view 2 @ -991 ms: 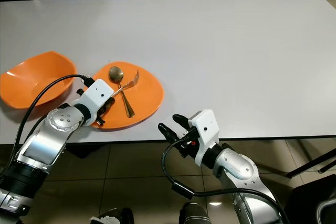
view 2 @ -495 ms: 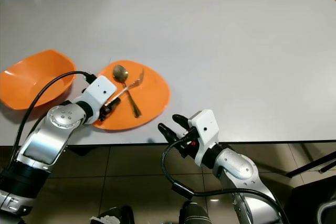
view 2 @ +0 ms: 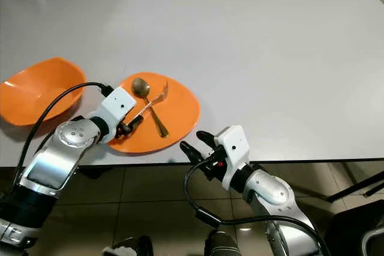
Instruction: Setting the table
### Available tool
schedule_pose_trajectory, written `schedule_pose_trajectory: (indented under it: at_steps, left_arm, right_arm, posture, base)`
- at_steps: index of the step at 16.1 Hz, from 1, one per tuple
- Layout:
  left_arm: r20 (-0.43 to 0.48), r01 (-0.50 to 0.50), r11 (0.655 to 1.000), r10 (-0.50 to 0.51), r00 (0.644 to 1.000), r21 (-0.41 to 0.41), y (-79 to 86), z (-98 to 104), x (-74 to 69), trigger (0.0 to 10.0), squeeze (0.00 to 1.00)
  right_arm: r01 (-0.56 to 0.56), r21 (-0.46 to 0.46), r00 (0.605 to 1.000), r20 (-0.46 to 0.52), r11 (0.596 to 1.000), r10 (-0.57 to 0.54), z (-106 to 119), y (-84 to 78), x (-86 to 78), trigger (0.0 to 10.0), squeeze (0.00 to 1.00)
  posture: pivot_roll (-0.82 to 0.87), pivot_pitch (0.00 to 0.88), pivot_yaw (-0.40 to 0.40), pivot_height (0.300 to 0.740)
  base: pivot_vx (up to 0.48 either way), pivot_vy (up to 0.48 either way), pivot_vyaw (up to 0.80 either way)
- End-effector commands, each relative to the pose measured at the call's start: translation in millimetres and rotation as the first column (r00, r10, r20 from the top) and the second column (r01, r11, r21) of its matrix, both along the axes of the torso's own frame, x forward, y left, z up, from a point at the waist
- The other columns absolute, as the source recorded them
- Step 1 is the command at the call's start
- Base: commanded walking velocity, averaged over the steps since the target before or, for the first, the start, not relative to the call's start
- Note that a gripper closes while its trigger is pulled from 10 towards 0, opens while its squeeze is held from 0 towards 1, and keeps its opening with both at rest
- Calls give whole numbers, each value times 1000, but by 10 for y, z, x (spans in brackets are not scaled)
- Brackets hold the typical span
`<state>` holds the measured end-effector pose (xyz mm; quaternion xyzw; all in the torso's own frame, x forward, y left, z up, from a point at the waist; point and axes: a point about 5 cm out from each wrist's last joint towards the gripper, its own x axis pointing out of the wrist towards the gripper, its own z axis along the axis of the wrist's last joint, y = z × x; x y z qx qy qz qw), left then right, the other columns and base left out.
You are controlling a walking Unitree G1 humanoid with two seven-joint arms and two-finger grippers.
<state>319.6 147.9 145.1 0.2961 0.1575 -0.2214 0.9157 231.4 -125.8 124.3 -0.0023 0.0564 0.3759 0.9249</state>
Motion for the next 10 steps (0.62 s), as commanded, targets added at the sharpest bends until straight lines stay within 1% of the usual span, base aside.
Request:
schedule_pose_trajectory:
  at_steps: [1, 3, 4, 5, 6, 10]
  left_arm:
    - [-27, -9, 998, 11, 1000, 57, 49, -80, -24, 10000, 0]
    - [2, -20, 998, 20, 1000, 63, 65, -27, 15, 10000, 0]
    - [23, -21, 999, 20, 1000, 42, 44, 47, 36, 10000, 0]
    - [28, -20, 999, 19, 999, 37, 36, 68, 40, 10000, 0]
    - [39, -1, 1000, 1, 999, 11, -26, 126, 23, 10000, 0]
    - [62, 33, 999, -32, 998, -21, -132, 238, -15, 10000, 0]
  right_arm:
    - [-14, -1, 1000, 7, 1000, 14, 13, 12, 4, 10000, 0]
    - [-15, -2, 1000, 8, 1000, 15, 8, 12, 4, 10000, 0]
    - [-15, -2, 1000, 9, 1000, 15, 8, 12, 5, 10000, 0]
    - [-15, -2, 1000, 9, 1000, 15, 8, 12, 5, 10000, 0]
    - [-16, -3, 1000, 8, 1000, 16, 2, 18, 7, 10000, 0]
    - [-17, -3, 1000, 5, 1000, 17, -9, 26, 5, 10000, 0]
  posture:
    - [-213, 140, 62, 740]
    - [-213, 134, 61, 740]
    - [-213, 134, 61, 740]
    - [-213, 134, 61, 740]
    - [-214, 127, 62, 740]
    - [-212, 125, 63, 740]
  base:
    - [0, 0, 0]
    - [0, 0, 0]
    - [0, 0, 0]
    - [0, 0, 0]
    - [0, 0, 0]
    - [0, 0, 0]
